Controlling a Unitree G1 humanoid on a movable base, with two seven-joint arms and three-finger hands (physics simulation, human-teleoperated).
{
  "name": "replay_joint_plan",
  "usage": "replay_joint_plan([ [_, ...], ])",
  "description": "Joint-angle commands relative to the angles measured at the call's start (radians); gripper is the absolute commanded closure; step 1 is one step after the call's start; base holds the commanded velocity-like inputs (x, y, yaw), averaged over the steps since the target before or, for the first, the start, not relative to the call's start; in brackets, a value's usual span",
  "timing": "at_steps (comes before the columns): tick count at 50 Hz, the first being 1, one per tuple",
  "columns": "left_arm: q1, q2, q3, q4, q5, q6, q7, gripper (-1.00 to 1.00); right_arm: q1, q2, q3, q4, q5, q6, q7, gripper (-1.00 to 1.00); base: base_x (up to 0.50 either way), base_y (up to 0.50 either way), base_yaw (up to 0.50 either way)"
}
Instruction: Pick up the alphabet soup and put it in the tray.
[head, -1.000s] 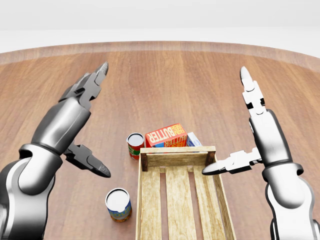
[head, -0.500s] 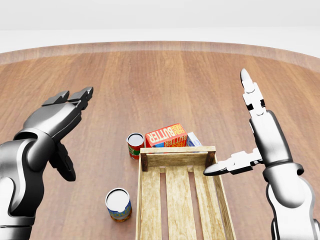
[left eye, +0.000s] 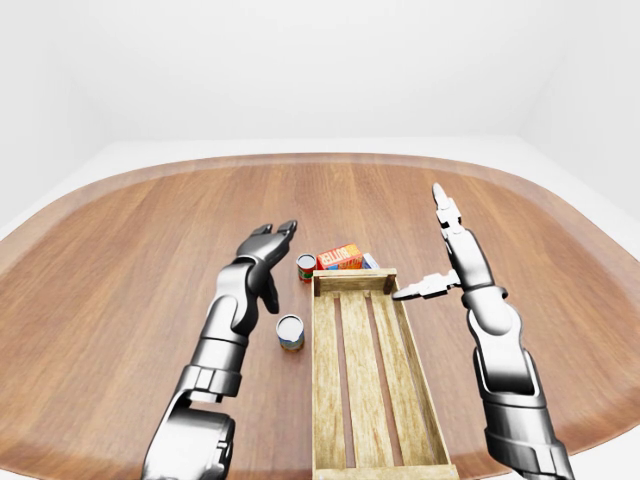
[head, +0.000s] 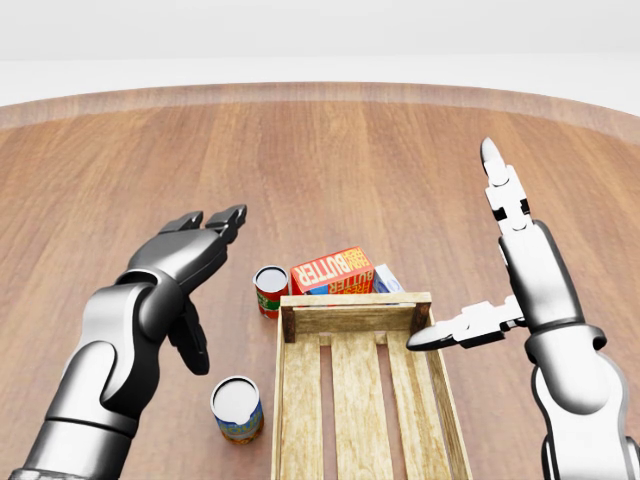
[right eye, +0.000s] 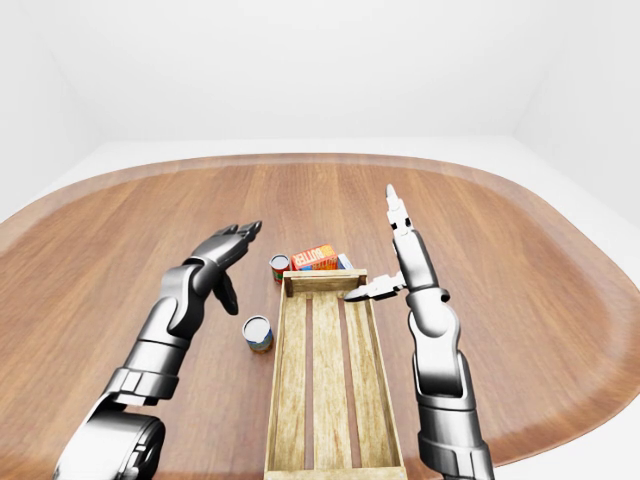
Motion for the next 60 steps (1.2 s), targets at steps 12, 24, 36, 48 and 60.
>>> replay_joint_plan([
  [12,-0.104,-0.033,-0.024,0.338,-0.112,0.0,0.196,-1.0,0.004,0.0,-0.001,-0.008,-0.003,0.0,0.002,-1.0,0.0,0.0,0.0],
  [24,-0.135,-0.031,-0.033,0.504,-0.147,0.0,0.308,-1.0,0.005,-0.001,-0.005,-0.016,-0.002,0.0,0.002,-1.0,0.0,0.0,0.0],
  [36,-0.177,-0.057,-0.046,0.71,-0.206,0.0,0.435,-1.0,0.011,0.0,-0.005,-0.005,0.003,0.0,-0.004,-1.0,0.0,0.0,0.0],
  [48,-0.144,-0.082,-0.062,0.77,-0.22,0.0,0.491,-1.0,0.016,0.0,-0.007,0.007,0.009,0.0,-0.01,-1.0,0.0,0.0,0.0],
  [60,-0.081,-0.1,-0.079,0.794,-0.21,-0.007,0.528,-1.0,0.017,0.001,-0.006,0.007,0.009,0.0,-0.011,-1.0,0.0,0.0,0.0],
])
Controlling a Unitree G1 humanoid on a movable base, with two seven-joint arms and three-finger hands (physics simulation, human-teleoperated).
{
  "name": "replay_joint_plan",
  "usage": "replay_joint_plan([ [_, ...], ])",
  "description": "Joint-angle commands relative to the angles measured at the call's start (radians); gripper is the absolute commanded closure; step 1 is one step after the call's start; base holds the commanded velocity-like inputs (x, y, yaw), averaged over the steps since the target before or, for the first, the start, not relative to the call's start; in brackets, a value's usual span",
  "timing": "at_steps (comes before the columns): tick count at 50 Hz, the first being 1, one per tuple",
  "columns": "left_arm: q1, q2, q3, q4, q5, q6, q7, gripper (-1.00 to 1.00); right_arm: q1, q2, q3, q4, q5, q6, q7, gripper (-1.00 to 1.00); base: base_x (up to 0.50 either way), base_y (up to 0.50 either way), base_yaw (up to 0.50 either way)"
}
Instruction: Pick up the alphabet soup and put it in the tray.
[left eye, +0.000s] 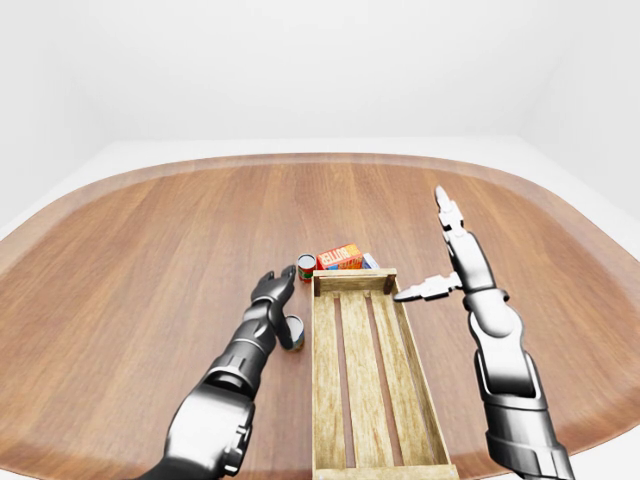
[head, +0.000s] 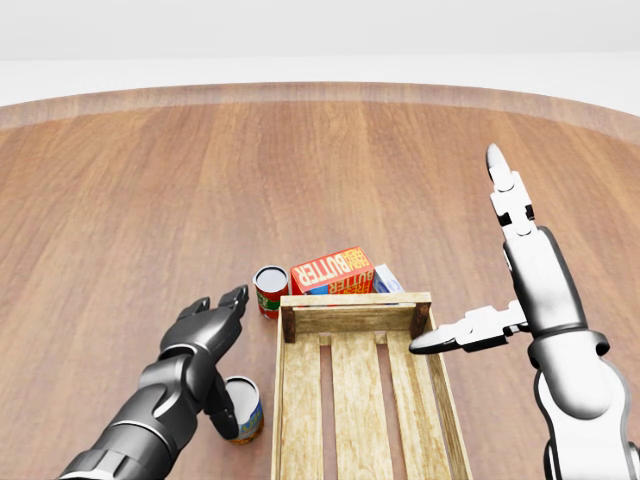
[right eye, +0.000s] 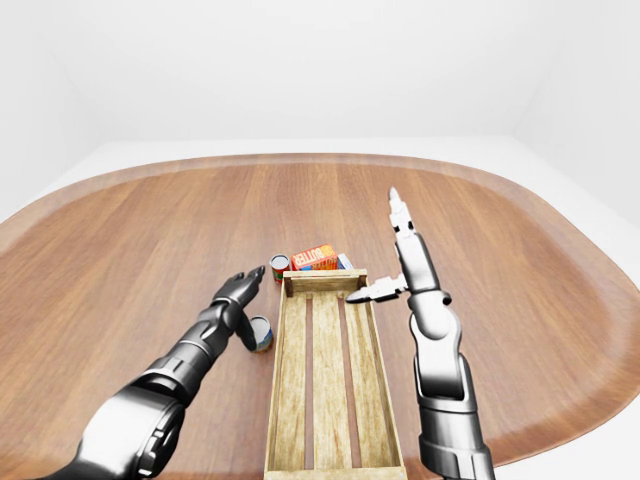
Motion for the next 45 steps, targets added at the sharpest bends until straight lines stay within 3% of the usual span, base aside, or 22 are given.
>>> replay_joint_plan([
  [1,0.062,-0.018,-0.009,0.023,-0.028,-0.007,0.045,-1.0,0.003,0.001,0.0,0.002,-0.003,0.0,-0.002,-1.0,0.0,0.0,0.0],
  [9,0.106,-0.025,-0.013,0.009,-0.022,-0.013,0.052,-1.0,0.001,0.0,-0.002,0.007,0.001,0.0,-0.005,-1.0,0.0,0.0,0.0],
  [45,0.063,-0.051,-0.014,0.109,-0.01,-0.031,0.104,-1.0,0.023,0.002,-0.008,0.003,0.009,0.0,-0.008,-1.0,0.0,0.0,0.0],
])
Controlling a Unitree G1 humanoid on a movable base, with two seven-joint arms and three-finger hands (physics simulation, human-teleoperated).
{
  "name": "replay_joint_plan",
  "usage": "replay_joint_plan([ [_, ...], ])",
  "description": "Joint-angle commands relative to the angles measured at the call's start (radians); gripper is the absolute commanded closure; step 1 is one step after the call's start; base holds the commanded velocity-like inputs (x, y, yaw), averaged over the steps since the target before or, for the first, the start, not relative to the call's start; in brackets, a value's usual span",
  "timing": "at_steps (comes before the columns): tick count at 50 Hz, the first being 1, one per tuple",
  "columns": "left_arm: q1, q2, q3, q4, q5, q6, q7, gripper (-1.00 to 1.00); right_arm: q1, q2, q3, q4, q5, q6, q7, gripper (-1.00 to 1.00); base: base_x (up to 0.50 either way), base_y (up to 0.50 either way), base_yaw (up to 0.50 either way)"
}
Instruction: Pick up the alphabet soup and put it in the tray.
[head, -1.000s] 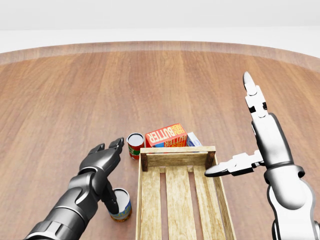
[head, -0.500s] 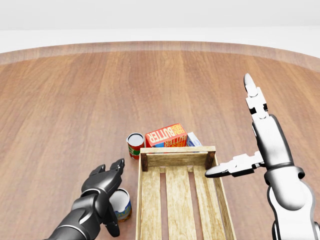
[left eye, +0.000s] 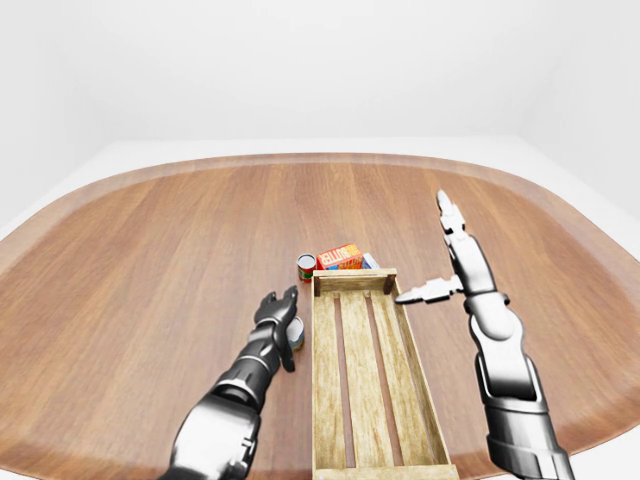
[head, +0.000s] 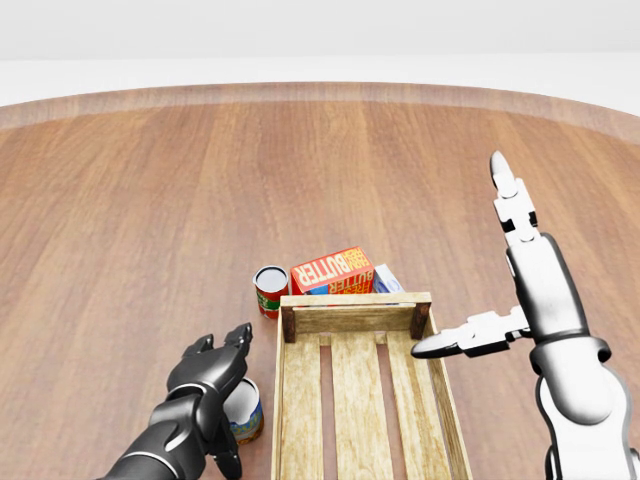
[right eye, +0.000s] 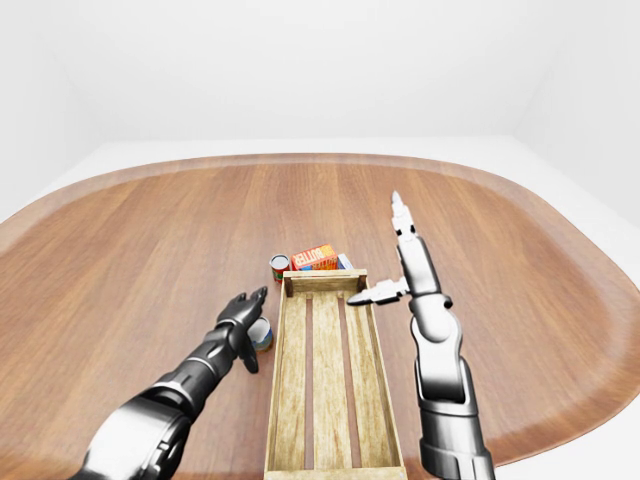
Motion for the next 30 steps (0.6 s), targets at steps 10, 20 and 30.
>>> replay_joint_plan([
  [10,0.003,-0.007,0.008,0.01,-0.023,-0.032,0.015,-1.0,0.006,0.001,-0.001,0.008,0.0,0.0,-0.004,-1.0,0.0,0.0,0.0],
  [20,-0.011,-0.01,0.008,0.012,-0.019,-0.024,0.009,-1.0,0.005,0.0,-0.002,0.009,0.001,0.0,-0.002,-1.0,0.0,0.0,0.0],
  [30,-0.031,-0.017,0.008,0.022,-0.008,-0.016,0.008,-1.0,0.001,0.0,0.0,0.016,0.001,0.0,-0.003,-1.0,0.0,0.0,0.0],
])
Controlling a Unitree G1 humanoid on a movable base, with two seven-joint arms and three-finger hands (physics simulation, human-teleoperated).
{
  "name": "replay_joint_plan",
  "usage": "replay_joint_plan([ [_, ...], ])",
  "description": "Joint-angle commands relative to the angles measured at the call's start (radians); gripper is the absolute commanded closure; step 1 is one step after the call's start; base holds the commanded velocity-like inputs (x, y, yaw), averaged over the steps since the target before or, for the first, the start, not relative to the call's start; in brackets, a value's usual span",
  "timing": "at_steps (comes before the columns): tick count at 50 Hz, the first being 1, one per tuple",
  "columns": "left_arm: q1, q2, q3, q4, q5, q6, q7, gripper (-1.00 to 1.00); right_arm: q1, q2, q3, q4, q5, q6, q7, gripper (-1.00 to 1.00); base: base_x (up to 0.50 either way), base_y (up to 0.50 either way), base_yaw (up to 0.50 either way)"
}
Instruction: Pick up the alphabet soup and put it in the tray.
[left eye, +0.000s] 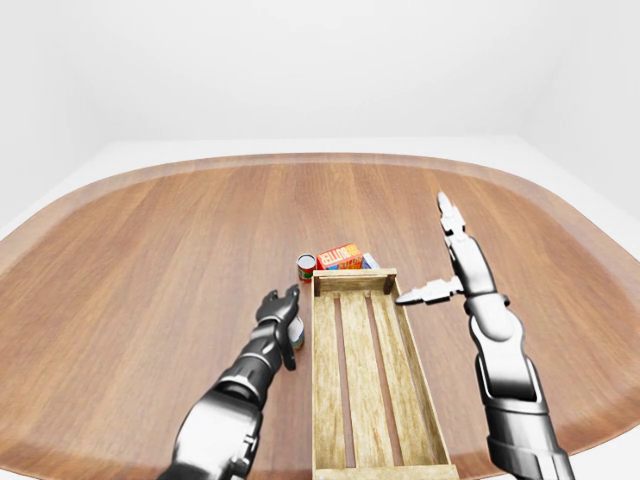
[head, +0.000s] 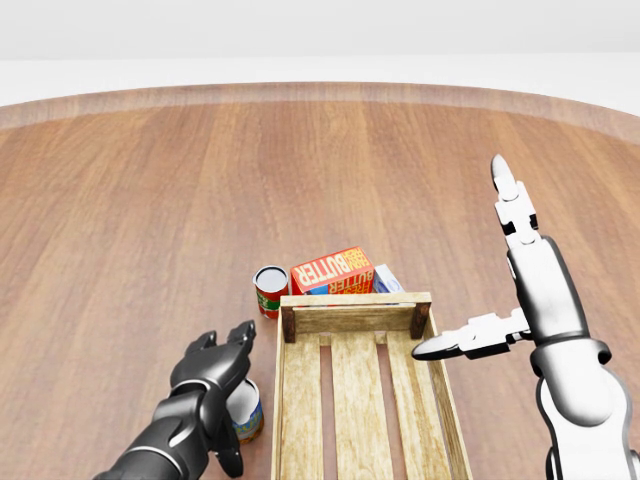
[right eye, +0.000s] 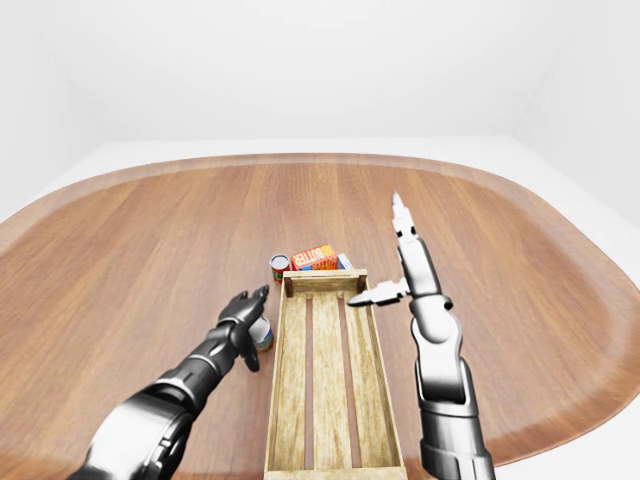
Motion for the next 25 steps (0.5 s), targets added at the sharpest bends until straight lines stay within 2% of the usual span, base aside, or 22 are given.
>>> replay_joint_plan([
  [1,-0.011,-0.01,0.007,-0.002,-0.023,-0.016,0.003,-1.0,-0.004,0.0,0.002,0.011,-0.003,0.0,-0.002,-1.0,0.0,0.0,0.0],
  [13,-0.003,-0.015,0.007,0.003,-0.018,-0.022,0.008,-1.0,0.003,0.0,-0.002,0.005,-0.001,0.0,-0.002,-1.0,0.0,0.0,0.0],
  [14,-0.002,-0.014,0.008,0.004,-0.018,-0.023,0.008,-0.87,0.003,0.0,-0.002,0.005,-0.002,0.0,-0.003,-1.0,0.0,0.0,0.0],
  [15,-0.001,-0.012,0.009,0.004,-0.019,-0.024,0.01,0.4,0.003,0.0,-0.001,0.006,-0.002,0.0,-0.003,-1.0,0.0,0.0,0.0],
  [16,-0.001,-0.012,0.009,0.004,-0.019,-0.025,0.01,0.4,0.003,0.0,-0.001,0.006,-0.002,0.0,-0.003,-1.0,0.0,0.0,0.0],
  [17,0.001,-0.011,0.01,0.005,-0.02,-0.027,0.011,1.0,0.002,0.001,0.0,0.007,-0.002,0.0,-0.004,-1.0,0.0,0.0,0.0],
  [25,0.0,-0.007,0.011,0.003,-0.021,-0.032,0.013,1.0,0.001,0.0,0.0,0.006,-0.003,0.0,-0.004,-1.0,0.0,0.0,0.0],
])
